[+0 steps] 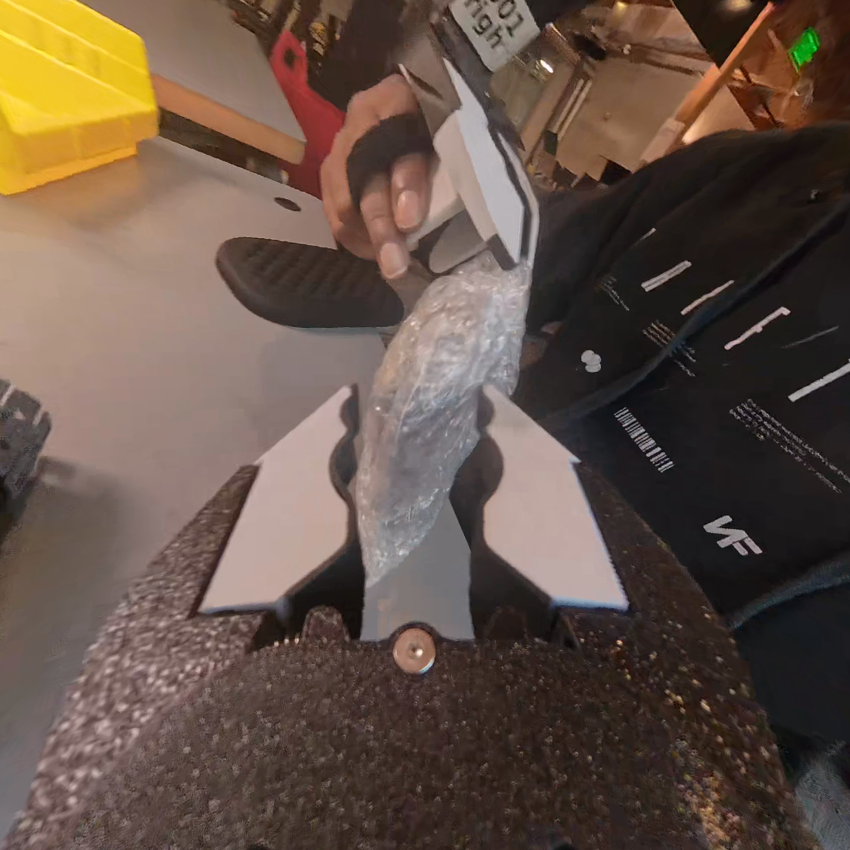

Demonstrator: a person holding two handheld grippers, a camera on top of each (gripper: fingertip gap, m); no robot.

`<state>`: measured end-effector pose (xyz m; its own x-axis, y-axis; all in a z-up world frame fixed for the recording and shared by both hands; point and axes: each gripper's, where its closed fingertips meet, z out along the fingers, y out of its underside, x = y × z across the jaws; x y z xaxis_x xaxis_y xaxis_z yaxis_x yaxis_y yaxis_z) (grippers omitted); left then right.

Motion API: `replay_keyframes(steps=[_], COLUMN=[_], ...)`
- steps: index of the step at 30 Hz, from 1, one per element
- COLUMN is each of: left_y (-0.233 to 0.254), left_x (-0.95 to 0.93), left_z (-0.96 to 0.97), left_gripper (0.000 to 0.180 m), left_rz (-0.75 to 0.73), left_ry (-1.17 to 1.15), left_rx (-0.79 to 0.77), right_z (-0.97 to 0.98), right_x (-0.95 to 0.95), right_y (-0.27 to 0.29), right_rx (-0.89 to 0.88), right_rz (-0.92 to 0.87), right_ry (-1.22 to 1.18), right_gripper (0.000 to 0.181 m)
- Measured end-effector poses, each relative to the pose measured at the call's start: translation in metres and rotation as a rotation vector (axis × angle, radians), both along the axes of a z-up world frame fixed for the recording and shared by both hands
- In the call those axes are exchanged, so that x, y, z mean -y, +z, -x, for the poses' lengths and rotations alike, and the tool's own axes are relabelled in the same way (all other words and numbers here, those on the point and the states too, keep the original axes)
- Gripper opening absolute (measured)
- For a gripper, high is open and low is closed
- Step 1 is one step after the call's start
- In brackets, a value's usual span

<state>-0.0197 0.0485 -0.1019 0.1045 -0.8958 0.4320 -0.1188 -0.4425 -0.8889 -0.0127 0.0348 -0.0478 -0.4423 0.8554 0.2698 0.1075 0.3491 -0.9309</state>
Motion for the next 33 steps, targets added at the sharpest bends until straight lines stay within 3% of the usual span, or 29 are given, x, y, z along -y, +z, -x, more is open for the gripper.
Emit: replay_keyframes(steps=[1,4,6,13,18,20,23,27,31,33], left_y=[0.001,0.000,-0.004,-0.010,-0.020,-0.033,-0.039,-0.040,-0.043,-0.046], left_x=[0.003,0.004,0.000,0.001,0.004,0.000,-0.005,-0.007,-0.013,-0.013], left_z=[-0.005,-0.003,0.002,0.006,0.004,0.011,0.030,0.031,0.030,0.031], left_gripper=[0.040,0.037,0.037,0.036,0.035,0.034,0.034,0.035,0.035,0.035], left_rz=[-0.017,0.019,0.081,0.247,0.331,0.340,0.383,0.394,0.461,0.493], left_ry=[-0.020,0.010,0.061,0.078,0.033,0.055,0.094,0.080,0.056,0.047], left_rx=[-0.009,-0.052,-0.072,-0.073,-0.095,-0.162,-0.151,-0.156,-0.110,-0.089], right_z=[0.000,-0.005,-0.010,-0.016,-0.027,-0.040,-0.065,-0.059,-0.032,-0.024], right_x=[-0.003,-0.018,-0.027,-0.032,-0.029,-0.028,-0.038,-0.033,-0.042,-0.040], right_y=[-0.001,-0.004,-0.013,-0.025,-0.037,-0.043,-0.029,-0.066,-0.089,-0.088], right_rx=[0.003,0.020,0.061,0.125,0.131,0.164,0.112,0.151,0.025,-0.040], right_rz=[0.015,0.087,0.096,-0.042,-0.082,-0.109,-0.019,-0.181,-0.554,-0.627], right_ry=[-0.011,-0.077,-0.118,-0.208,-0.235,-0.231,-0.291,-0.366,-0.468,-0.476], right_gripper=[0.000,0.001,0.012,0.033,0.037,0.050,0.051,0.052,0.050,0.042])
